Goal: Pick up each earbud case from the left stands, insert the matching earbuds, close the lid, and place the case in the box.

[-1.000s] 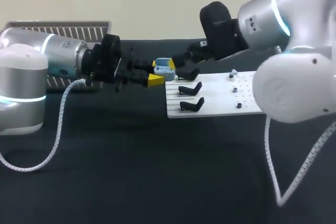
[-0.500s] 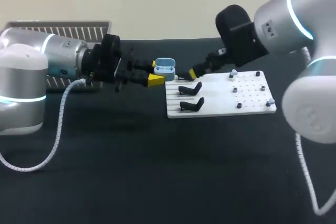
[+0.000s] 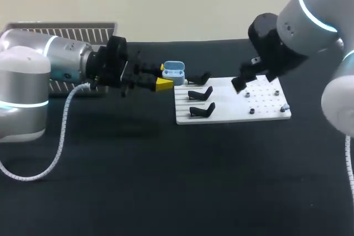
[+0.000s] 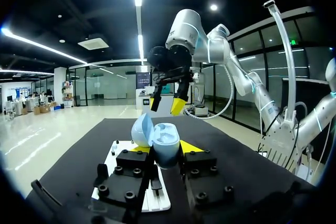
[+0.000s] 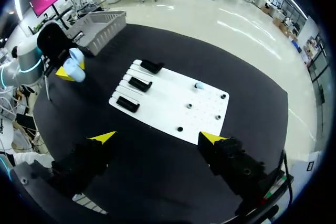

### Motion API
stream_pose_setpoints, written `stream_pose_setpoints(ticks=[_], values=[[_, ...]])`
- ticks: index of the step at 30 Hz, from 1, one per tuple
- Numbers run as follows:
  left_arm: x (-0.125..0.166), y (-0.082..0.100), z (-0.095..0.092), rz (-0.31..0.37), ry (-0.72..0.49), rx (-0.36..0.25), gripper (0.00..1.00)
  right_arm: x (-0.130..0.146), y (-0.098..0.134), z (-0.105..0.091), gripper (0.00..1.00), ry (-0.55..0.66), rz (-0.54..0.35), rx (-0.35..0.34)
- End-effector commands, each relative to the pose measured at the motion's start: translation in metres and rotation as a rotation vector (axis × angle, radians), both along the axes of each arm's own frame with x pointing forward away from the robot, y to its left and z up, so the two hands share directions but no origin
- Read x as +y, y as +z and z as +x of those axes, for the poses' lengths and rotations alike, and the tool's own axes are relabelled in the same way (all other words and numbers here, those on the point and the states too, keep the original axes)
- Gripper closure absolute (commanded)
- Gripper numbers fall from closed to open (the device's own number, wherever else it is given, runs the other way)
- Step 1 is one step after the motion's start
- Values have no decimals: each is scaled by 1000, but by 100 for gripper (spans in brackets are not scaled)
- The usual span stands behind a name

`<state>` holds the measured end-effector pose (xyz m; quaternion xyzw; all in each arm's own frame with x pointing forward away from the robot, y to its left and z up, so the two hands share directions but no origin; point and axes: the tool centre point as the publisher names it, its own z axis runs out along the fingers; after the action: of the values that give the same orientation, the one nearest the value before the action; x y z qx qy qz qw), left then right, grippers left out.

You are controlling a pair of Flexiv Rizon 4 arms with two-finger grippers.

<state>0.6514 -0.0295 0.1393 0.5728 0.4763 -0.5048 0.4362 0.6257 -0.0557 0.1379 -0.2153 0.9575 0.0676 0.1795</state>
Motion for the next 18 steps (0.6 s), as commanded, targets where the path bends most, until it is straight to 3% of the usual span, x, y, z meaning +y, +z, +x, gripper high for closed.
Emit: stream_pose_setpoints(ticks=[1, 10, 18], values=[[0, -1, -1, -3, 3, -3, 100, -9, -5, -3, 0, -68, -149, -62], [0, -1, -1, -3, 3, -3, 100, -42, -30, -2, 0, -77, -196, 28], [0, -1, -1, -3, 3, -3, 100, -66, -51, -1, 0, -86, -180, 89]])
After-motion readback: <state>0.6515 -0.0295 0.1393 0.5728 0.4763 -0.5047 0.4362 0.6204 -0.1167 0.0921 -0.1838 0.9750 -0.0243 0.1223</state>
